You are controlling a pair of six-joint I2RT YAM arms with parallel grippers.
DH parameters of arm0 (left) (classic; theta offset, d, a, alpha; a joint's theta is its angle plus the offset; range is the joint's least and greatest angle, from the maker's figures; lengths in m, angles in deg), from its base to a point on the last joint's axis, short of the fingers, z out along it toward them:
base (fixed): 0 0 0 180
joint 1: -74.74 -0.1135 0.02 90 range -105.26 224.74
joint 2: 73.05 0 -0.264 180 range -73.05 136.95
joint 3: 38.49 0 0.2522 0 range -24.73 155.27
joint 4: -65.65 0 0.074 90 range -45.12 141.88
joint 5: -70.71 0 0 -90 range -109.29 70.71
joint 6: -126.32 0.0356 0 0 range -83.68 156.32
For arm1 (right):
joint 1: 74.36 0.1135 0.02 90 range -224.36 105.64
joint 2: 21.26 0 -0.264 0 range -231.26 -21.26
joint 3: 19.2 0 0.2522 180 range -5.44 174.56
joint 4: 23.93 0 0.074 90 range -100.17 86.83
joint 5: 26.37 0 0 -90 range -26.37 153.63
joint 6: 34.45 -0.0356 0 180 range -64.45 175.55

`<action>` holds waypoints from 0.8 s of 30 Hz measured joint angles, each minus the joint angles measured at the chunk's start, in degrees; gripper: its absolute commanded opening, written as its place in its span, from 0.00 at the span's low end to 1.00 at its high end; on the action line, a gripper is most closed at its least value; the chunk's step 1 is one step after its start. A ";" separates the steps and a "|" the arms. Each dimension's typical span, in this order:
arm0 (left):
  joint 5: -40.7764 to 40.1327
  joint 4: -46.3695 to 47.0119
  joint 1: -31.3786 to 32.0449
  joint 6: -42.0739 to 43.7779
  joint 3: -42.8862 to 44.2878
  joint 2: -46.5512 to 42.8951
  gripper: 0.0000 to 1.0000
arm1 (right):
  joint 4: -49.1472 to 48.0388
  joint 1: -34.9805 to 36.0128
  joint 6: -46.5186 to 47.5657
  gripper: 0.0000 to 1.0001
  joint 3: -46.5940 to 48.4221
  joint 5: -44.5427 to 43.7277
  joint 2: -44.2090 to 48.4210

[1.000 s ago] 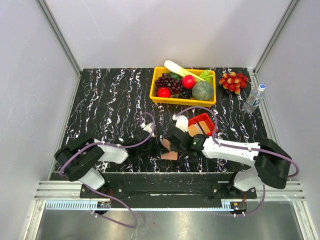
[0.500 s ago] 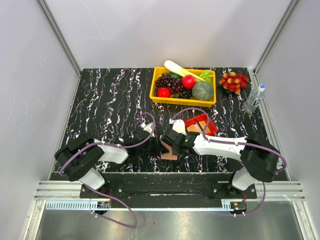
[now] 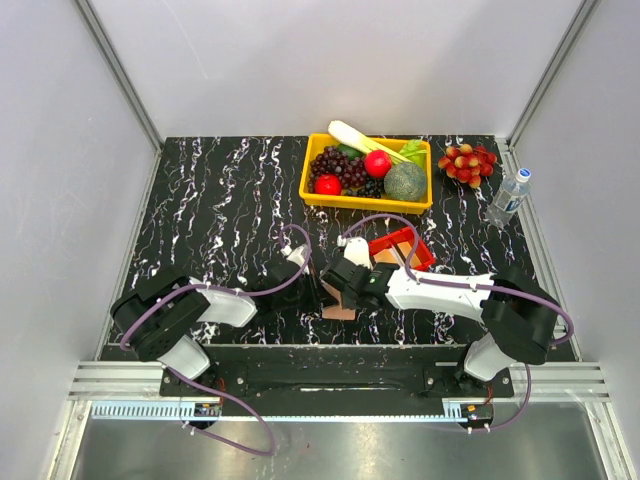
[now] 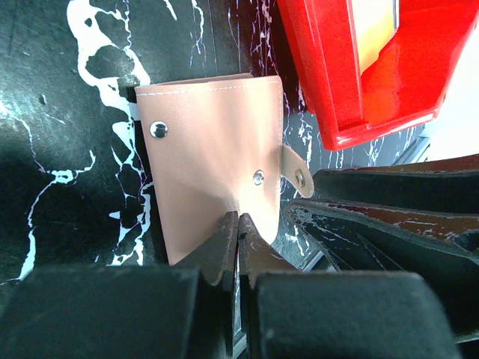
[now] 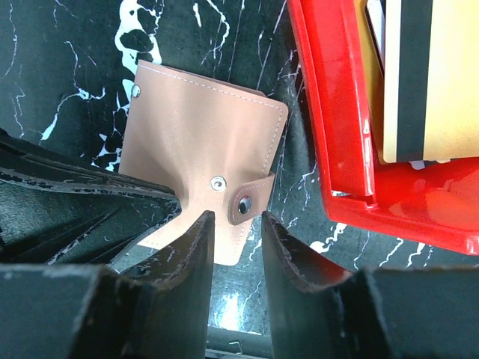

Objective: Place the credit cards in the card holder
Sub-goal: Close the card holder at the center of the board.

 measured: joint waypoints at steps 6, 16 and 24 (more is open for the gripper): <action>0.00 0.00 0.00 0.00 0.00 0.00 0.00 | -1.03 0.00 0.22 0.30 0.02 -0.42 0.13; 0.00 0.02 0.00 0.00 0.00 0.00 0.00 | -1.07 0.00 0.31 0.08 0.02 -2.14 0.15; 0.02 0.02 0.00 0.00 0.00 0.00 0.00 | -1.05 0.00 0.44 0.00 0.02 -2.51 1.42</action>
